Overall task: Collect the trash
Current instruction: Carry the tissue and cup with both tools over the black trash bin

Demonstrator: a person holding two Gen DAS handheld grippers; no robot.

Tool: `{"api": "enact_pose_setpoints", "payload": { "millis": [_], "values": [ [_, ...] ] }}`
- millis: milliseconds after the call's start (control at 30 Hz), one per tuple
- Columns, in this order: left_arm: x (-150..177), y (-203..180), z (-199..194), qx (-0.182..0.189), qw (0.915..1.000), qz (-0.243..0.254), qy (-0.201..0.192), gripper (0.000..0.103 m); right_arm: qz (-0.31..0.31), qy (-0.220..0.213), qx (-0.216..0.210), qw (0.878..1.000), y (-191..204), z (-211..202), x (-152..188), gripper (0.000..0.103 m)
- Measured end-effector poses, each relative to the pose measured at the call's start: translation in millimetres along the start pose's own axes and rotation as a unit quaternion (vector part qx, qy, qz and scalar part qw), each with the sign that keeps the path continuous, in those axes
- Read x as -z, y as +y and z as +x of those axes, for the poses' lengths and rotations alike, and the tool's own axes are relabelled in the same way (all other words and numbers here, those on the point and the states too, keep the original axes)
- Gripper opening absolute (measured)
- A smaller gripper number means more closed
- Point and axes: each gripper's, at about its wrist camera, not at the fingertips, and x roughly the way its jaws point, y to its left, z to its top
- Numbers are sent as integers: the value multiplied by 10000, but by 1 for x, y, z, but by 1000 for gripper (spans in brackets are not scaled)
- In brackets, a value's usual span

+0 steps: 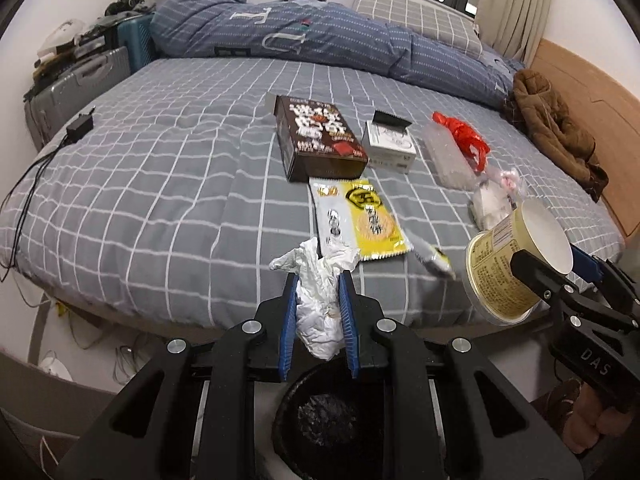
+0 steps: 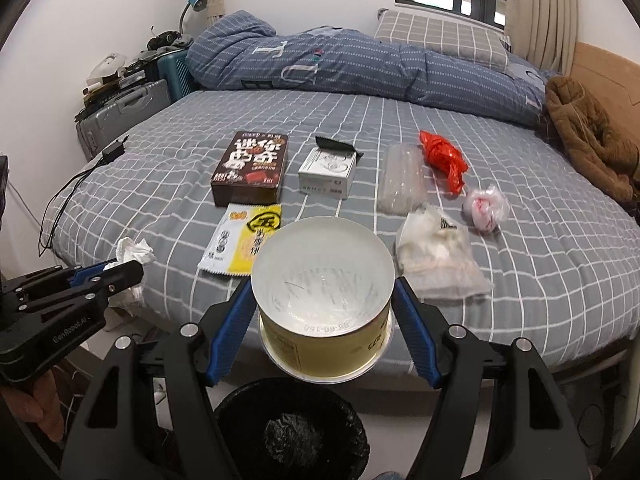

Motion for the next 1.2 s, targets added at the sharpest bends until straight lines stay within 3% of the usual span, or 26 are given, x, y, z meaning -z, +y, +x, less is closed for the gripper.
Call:
{"api": "enact_pose_setpoints", "payload": {
  "millis": [667,933,1200],
  "values": [
    [78,-3,19,-87,9976,65,690,20,225,751,60,9969,3,3,69,67],
    [105,4,42,-12,9941,8,1086,20,245,1324,144,9908,3,32,102,67],
    [119,14,66,-175,9906,25,1360,20,243,1676,128,9855,5,61,120,67]
  ]
}}
